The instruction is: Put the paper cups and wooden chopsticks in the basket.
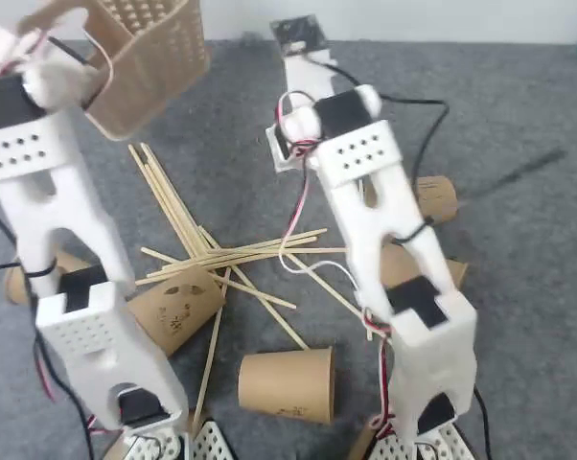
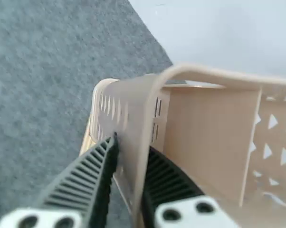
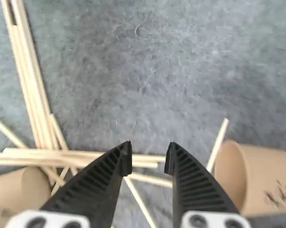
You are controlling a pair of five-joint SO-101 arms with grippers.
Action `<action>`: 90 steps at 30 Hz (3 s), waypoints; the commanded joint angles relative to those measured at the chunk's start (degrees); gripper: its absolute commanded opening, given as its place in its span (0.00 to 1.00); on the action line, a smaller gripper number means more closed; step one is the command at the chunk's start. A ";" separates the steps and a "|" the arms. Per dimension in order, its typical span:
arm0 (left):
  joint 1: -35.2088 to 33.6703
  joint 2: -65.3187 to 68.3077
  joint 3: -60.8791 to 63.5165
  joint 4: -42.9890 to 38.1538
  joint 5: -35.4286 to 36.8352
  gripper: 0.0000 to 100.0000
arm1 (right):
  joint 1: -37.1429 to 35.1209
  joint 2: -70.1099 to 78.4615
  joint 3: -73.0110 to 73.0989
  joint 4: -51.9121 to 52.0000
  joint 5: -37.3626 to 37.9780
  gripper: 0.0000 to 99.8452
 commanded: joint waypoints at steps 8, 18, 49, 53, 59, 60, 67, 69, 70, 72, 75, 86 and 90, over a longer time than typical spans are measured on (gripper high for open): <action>12.66 -4.31 1.45 0.26 -15.03 0.01 | 12.79 -19.12 3.34 9.80 16.44 0.12; 18.37 -4.22 14.46 0.00 -23.21 0.01 | 26.86 -45.85 35.87 8.57 18.02 0.12; 22.51 -4.22 21.76 1.41 -26.99 0.01 | 42.95 -72.13 97.67 -20.00 35.60 0.12; 22.77 -4.31 27.82 -2.55 -27.52 0.01 | 42.95 -71.96 97.67 -19.82 35.43 0.12; 22.33 -4.40 35.12 -10.29 -27.52 0.01 | 42.95 -72.13 98.81 -20.00 35.69 0.12; 22.33 -4.40 35.21 -10.81 -27.52 0.01 | 42.95 -72.13 98.90 -20.00 35.69 0.12; 26.99 -4.57 35.12 -12.40 -34.99 0.02 | 42.95 -72.04 99.08 -20.00 35.60 0.12; 28.40 -4.40 35.12 -13.01 -37.71 0.02 | 42.95 -71.78 99.16 -20.00 35.60 0.12; 28.57 -4.31 35.12 -13.19 -37.98 0.02 | 42.95 -71.69 99.16 -20.00 35.69 0.12; 28.66 -4.31 35.03 -13.27 -38.24 0.02 | 42.95 -71.69 99.16 -20.00 35.69 0.12; 28.66 -4.31 34.68 -13.01 -39.03 0.02 | 42.95 -71.69 99.16 -20.00 35.69 0.12; 28.22 -4.92 34.33 -10.99 -41.76 0.13 | 42.68 -71.60 99.16 -20.09 35.43 0.12; 28.13 -4.92 29.23 -5.01 -41.76 0.28 | 42.77 -71.60 99.16 -20.09 35.52 0.12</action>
